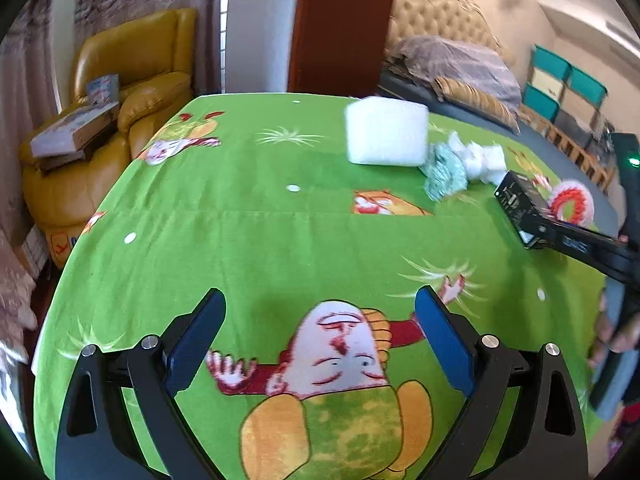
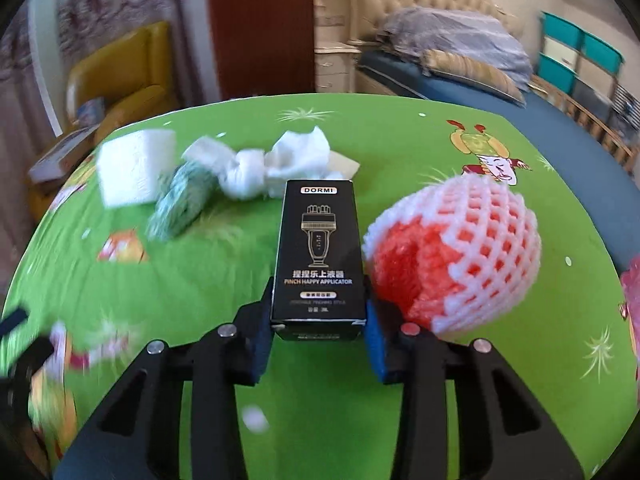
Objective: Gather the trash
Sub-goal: 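Grasp the black DORMI box with the right tool, then grasp the green cloth with the left tool while the right tool carries the black box toward the wastebasket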
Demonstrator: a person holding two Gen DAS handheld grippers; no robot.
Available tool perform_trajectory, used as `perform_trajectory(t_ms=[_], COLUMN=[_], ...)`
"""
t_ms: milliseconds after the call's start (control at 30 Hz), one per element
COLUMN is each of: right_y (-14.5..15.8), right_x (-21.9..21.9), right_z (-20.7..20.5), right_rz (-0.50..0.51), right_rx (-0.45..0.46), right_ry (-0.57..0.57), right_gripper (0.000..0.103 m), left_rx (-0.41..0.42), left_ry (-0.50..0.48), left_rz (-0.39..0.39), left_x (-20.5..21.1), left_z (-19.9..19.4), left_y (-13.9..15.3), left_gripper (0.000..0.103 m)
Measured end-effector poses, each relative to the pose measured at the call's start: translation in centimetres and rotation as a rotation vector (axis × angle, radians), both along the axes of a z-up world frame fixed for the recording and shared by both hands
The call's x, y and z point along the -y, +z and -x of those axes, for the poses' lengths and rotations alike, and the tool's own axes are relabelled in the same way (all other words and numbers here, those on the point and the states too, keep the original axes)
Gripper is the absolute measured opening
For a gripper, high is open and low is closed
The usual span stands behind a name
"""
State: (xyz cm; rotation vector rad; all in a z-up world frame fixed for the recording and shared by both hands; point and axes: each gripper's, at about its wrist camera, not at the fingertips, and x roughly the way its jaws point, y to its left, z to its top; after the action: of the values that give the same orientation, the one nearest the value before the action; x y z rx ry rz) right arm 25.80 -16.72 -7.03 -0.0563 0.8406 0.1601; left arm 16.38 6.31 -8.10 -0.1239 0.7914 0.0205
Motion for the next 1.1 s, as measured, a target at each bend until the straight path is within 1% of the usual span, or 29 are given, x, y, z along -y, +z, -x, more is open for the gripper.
perform_trajectory(t_ms=[67,133,167,267,300,367,400,433,467,500,533,567,667,700,767,800,833,900,933,967,1000,1033,1100], right_y=[0.3,0.5,0.6,0.8,0.9,1.0,0.9,0.8,0.7,0.5,0.5,0.2,-0.3,-0.4,-0.4,-0.4,-0.4,-0.4,-0.4,-0.4,-0.4,-0.4,-0.5], right_x=[0.6,0.7,0.5,0.3,0.4,1.0,1.4,1.8,2.3,3.0,3.5,4.0,4.8,4.6,4.2,4.1,4.0,3.9,3.9,4.0,4.0,4.2,4.3], right_z=[1.5,2.9,3.6,5.1,5.4,6.1,6.3,6.4,6.4,6.4,6.4,6.3,6.2,6.4,6.7,6.8,6.8,7.0,6.9,6.8,6.8,6.7,6.6], right_rz=[-0.015,-0.033,-0.02,0.043,0.055,0.063,0.068,0.066,0.051,0.029,0.013,0.001,-0.038,-0.038,-0.027,-0.023,-0.022,-0.025,-0.031,-0.038,-0.046,-0.054,-0.059], right_rx=[0.01,0.012,0.024,0.066,0.076,0.087,0.09,0.089,0.081,0.075,0.072,0.063,0.056,0.058,0.062,0.064,0.065,0.066,0.065,0.062,0.061,0.059,0.058], right_ry=[0.067,0.15,0.175,0.213,0.216,0.229,0.233,0.236,0.234,0.233,0.23,0.225,0.222,0.225,0.23,0.234,0.239,0.244,0.244,0.244,0.243,0.243,0.242], right_gripper=[0.038,0.038,0.038,0.038,0.038,0.038,0.038,0.038,0.038,0.038,0.038,0.038,0.038,0.038,0.038,0.038,0.038,0.038,0.038,0.038,0.038,0.038,0.038], left_rx=[-0.014,-0.011,-0.002,0.008,-0.002,-0.022,-0.037,-0.053,-0.062,-0.068,-0.07,-0.069,-0.059,-0.047,-0.036,-0.035,-0.037,-0.041,-0.044,-0.05,-0.06,-0.056,-0.023], left_ry=[-0.053,-0.081,-0.101,-0.126,-0.134,-0.151,-0.162,-0.178,-0.193,-0.219,-0.238,-0.243,-0.234,-0.232,-0.208,-0.2,-0.193,-0.186,-0.179,-0.175,-0.17,-0.165,-0.184], left_rz=[-0.029,-0.03,-0.022,-0.026,-0.037,-0.03,-0.013,0.008,0.027,0.066,0.1,0.112,0.087,0.065,0.015,0.01,0.01,0.003,-0.012,-0.025,-0.041,-0.053,-0.049], left_x=[1.2,1.8,2.3,3.6,4.3,5.1,5.6,6.1,6.5,6.8,7.1,7.4,8.6,9.0,9.8,9.9,10.1,10.6,10.8,11.0,11.2,11.4,11.4], left_z=[-0.8,-1.6,-2.3,-4.3,-5.6,-6.9,-7.5,-8.1,-8.4,-8.8,-9.2,-9.4,-10.4,-10.8,-11.7,-12.1,-12.6,-13.5,-13.8,-14.0,-14.1,-13.9,-12.7], left_y=[0.1,0.3,0.6,1.3,1.5,1.4,1.2,0.9,0.8,0.5,0.4,0.3,0.4,0.6,0.8,0.8,0.7,0.4,0.3,0.1,-0.2,-0.3,0.2], left_gripper=[0.089,0.089,0.089,0.089,0.089,0.089,0.086,0.077,0.073,0.068,0.066,0.066,0.065,0.061,0.058,0.056,0.05,0.048,0.046,0.04,0.025,0.018,0.011])
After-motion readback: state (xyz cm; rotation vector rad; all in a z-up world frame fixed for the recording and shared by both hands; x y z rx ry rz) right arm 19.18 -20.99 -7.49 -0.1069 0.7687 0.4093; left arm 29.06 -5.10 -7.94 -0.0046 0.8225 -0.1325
